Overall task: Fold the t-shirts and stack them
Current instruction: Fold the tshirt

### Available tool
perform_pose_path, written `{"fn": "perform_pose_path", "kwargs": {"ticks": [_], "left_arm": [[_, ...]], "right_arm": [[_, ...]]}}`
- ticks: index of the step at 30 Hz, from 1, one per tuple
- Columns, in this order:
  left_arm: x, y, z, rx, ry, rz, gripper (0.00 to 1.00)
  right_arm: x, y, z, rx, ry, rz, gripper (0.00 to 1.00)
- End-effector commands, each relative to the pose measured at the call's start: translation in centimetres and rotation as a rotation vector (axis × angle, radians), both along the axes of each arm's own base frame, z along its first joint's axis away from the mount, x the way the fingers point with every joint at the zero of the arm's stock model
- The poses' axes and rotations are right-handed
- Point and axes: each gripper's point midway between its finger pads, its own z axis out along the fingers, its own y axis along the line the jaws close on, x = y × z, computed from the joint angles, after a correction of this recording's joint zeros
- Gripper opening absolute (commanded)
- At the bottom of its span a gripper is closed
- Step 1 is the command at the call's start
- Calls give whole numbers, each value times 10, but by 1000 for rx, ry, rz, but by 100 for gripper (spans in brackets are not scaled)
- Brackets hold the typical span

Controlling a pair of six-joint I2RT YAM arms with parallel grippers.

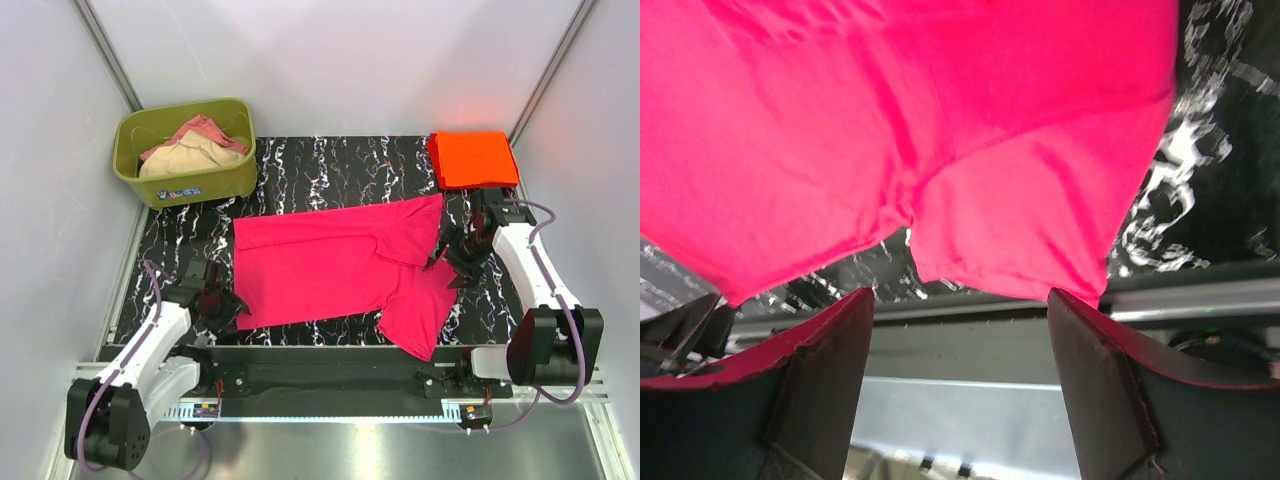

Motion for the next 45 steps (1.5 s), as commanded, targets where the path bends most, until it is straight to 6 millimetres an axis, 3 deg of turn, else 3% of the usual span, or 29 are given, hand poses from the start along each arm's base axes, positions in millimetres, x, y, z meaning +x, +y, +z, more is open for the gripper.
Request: {"fn": "perform_pose_path", "kwargs": {"ticks": [1,5,8,16,24,32,38,45], "left_arm": [[-7,-6,-10,-44,75,92,57],[-12,-5,-13,-40,97,97,54],[-16,0,-10,-17,101,115,53],[-20,6,-15,14,118,141,47],[-3,11,-7,56,85,128,35],[9,8,-2,45,48,95,17],[14,6,2,39,28,85,14],[21,3,4,27,21,68,12]], "right_arm": [[-17,11,-1,59,60,-56,77],[-39,10,-18,49,154,-99,75],[-49,-3,-27,-33,178,-151,72],[-58,-21,-54,-126,240,-257,50],[-48,-34,-60,-191,209,-374,51],[-44,-40,-89,-208,212,-481,49],[-42,-52,-107,-264,182,-519,49],[-31,-56,-111,-282,171,-542,47]]}}
